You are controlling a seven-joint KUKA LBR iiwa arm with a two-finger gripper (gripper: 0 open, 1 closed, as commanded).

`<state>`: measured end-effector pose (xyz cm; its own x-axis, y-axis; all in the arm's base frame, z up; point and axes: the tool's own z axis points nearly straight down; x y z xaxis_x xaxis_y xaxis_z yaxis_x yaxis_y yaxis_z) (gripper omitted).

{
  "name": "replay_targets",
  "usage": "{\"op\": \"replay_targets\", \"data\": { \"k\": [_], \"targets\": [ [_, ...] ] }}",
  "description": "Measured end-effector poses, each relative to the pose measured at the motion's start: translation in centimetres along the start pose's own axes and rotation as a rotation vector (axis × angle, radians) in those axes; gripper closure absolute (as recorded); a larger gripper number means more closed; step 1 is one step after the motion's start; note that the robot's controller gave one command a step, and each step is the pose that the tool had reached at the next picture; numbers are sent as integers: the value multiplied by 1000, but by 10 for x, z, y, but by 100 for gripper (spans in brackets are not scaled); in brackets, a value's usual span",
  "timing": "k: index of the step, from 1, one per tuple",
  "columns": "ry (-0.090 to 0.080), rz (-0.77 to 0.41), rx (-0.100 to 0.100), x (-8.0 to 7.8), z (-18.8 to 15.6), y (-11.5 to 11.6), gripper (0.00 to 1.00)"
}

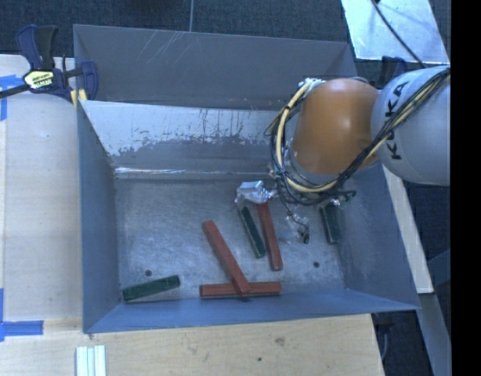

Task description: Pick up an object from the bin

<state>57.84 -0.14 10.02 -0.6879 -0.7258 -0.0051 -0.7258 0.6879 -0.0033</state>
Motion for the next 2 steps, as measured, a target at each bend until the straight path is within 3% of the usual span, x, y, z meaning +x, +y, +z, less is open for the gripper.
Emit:
{"op": "replay_targets", "data": {
  "k": [1, 2],
  "targets": [
    [-5, -389, 3, -10, 29, -10, 0],
    [-3, -387, 3, -10, 26, -11, 100]
  ]
}}
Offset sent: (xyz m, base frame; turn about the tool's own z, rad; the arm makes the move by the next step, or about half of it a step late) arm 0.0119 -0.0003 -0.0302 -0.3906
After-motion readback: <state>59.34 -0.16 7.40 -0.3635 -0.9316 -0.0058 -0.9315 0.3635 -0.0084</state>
